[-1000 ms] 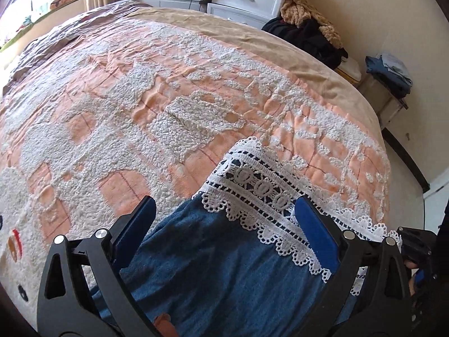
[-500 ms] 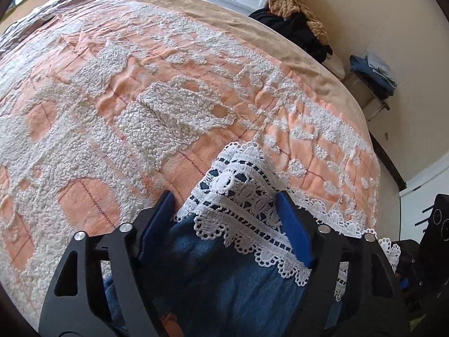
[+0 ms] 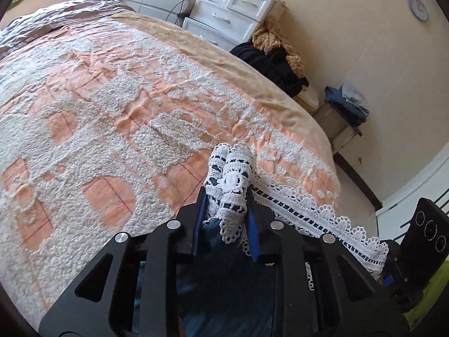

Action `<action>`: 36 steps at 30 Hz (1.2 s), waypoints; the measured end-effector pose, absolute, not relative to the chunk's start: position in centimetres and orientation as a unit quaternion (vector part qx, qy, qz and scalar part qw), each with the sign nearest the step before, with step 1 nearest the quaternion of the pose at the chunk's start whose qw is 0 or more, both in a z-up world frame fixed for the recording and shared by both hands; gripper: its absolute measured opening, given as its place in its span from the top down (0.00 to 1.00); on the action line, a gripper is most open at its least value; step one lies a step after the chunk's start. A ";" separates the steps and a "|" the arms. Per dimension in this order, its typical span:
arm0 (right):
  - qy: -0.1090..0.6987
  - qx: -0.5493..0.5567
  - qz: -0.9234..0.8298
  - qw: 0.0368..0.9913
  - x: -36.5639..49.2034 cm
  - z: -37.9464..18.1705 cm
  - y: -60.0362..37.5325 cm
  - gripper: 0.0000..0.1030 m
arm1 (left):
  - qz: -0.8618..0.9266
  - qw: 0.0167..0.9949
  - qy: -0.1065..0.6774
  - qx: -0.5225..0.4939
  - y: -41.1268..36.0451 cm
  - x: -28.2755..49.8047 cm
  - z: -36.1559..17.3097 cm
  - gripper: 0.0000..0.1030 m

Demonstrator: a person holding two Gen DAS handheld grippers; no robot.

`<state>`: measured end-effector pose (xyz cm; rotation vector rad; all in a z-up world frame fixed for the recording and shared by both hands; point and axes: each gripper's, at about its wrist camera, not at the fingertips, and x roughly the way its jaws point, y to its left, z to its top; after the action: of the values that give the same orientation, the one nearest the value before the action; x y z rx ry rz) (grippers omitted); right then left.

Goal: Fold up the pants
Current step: 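Lift the lace hem with both grippers and fold it over the pants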

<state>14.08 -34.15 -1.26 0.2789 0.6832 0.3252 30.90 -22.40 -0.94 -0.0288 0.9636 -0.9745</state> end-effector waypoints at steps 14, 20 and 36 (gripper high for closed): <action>0.337 -0.044 0.295 0.893 12.7 -0.8 -20.5 0.78 | -0.375 0.794 0.461 -0.133 -8.5 27.7 -0.4 0.73; 0.365 -0.103 0.297 0.876 12.0 -3.5 -16.4 0.78 | -0.318 0.795 0.464 -0.229 -3.1 27.9 -1.6 0.56; 0.325 -0.193 0.302 0.875 9.8 -5.1 -12.7 0.75 | -0.303 0.751 0.512 -0.286 -1.4 25.2 -3.8 0.42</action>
<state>9.78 -12.69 -5.07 -0.4023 0.6787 0.6294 25.16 -1.40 -3.81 -0.6248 1.1193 -0.6622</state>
